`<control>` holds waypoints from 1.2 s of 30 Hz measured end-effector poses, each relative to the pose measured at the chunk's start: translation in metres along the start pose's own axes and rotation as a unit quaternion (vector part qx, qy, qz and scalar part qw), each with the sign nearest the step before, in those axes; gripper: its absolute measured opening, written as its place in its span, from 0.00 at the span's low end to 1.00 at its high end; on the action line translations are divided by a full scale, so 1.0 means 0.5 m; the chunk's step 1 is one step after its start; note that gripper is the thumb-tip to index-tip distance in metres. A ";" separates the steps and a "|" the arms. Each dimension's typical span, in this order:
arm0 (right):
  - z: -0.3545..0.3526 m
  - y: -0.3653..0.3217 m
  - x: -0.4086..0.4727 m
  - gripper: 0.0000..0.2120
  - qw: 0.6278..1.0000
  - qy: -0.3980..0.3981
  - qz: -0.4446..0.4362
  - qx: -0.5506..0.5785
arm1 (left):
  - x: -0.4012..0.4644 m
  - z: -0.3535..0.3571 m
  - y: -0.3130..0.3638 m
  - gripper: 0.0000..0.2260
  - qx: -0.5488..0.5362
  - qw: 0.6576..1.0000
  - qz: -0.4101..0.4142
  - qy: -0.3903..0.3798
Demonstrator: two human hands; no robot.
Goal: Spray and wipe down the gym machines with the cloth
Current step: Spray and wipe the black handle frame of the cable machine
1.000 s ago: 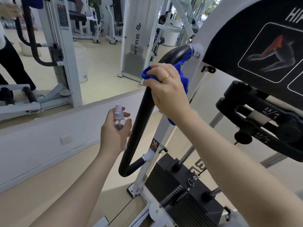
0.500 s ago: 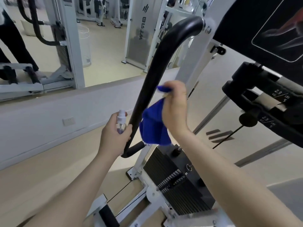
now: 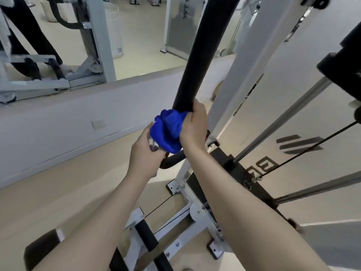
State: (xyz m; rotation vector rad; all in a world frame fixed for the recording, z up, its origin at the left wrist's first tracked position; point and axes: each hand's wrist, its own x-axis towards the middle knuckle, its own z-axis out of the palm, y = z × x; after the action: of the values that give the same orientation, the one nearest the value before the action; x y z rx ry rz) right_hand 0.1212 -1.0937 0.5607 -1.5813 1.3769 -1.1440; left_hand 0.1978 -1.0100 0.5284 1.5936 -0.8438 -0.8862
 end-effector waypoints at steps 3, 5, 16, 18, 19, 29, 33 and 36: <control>0.051 0.114 -0.052 0.15 0.997 -0.041 0.025 -0.065 | -0.002 0.000 -0.063 0.18 0.040 0.999 -0.007 0.030; 0.067 0.163 -0.053 0.13 0.996 -0.043 0.025 -0.077 | 0.005 0.001 -0.101 0.18 0.054 0.998 -0.017 0.027; 0.067 0.367 -0.091 0.15 0.780 -0.309 -0.012 -0.544 | -0.073 -0.012 -0.224 0.16 0.097 0.994 -0.046 0.001; 0.050 0.354 -0.112 0.18 0.789 -0.333 0.030 -0.515 | -0.089 -0.021 -0.220 0.13 0.096 0.994 -0.052 0.009; 0.040 0.344 -0.129 0.20 0.821 -0.332 0.065 -0.461 | -0.097 -0.025 -0.217 0.12 0.099 0.994 -0.053 0.008; -0.045 0.212 -0.285 0.14 0.915 -0.308 0.233 -0.119 | -0.218 -0.049 -0.174 0.12 0.074 0.988 -0.121 -0.061; -0.094 0.190 -0.371 0.15 0.953 -0.200 0.220 -0.067 | -0.315 -0.032 -0.155 0.27 0.065 0.981 -0.130 -0.128; -0.122 0.200 -0.416 0.16 0.959 -0.210 0.151 -0.112 | -0.368 -0.013 -0.161 0.28 0.052 0.986 -0.127 -0.091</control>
State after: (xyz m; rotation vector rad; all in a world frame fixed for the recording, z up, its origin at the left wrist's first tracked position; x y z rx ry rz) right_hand 0.0247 -0.9022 0.4559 -1.5841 1.4243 -0.4480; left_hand 0.1227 -0.8322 0.4722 1.7573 -0.8367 -1.2000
